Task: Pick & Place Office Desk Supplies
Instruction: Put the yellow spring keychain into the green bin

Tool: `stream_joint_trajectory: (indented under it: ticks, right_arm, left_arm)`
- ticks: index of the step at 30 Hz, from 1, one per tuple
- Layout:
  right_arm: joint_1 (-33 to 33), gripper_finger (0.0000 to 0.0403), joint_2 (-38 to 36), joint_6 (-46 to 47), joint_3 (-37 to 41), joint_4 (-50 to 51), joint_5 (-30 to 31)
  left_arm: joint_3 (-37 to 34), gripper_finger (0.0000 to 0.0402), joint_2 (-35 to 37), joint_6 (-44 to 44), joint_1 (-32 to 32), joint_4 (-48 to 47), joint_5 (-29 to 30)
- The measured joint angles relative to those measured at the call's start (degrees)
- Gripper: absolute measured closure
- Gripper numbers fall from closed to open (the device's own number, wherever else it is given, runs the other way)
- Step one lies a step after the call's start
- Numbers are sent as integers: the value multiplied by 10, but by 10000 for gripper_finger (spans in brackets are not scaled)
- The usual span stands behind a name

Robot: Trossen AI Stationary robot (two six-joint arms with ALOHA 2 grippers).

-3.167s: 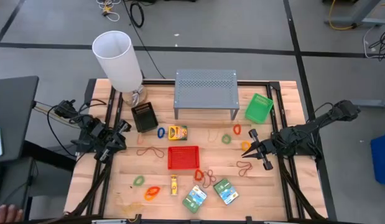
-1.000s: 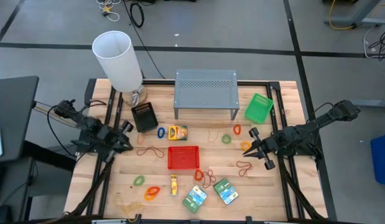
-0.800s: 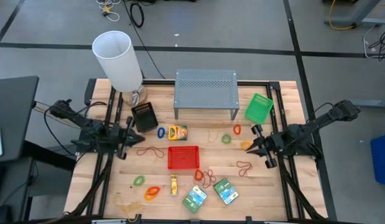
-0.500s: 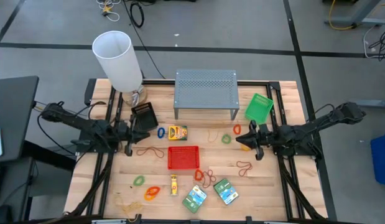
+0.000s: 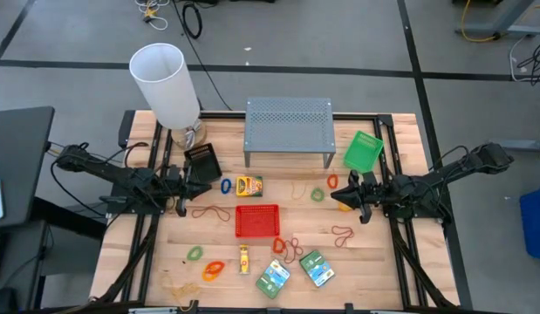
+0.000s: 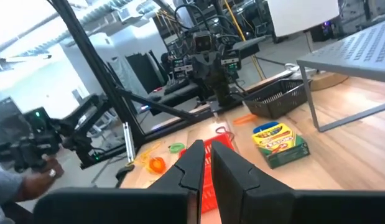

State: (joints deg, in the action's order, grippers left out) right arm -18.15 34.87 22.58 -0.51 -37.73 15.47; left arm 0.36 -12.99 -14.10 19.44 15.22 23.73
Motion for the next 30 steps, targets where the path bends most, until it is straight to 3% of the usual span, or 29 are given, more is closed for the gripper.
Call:
stream_joint_trajectory:
  ticks: [6,26,30]
  right_arm:
    - [0,366,0,-56,0,2,0]
    - [0,366,0,-55,0,-6,0]
    - [0,366,0,-62,0,1,33]
  left_arm:
    - [0,383,0,23,0,0,0]
    - [0,383,0,28,0,0,0]
    - [0,383,0,28,0,0,0]
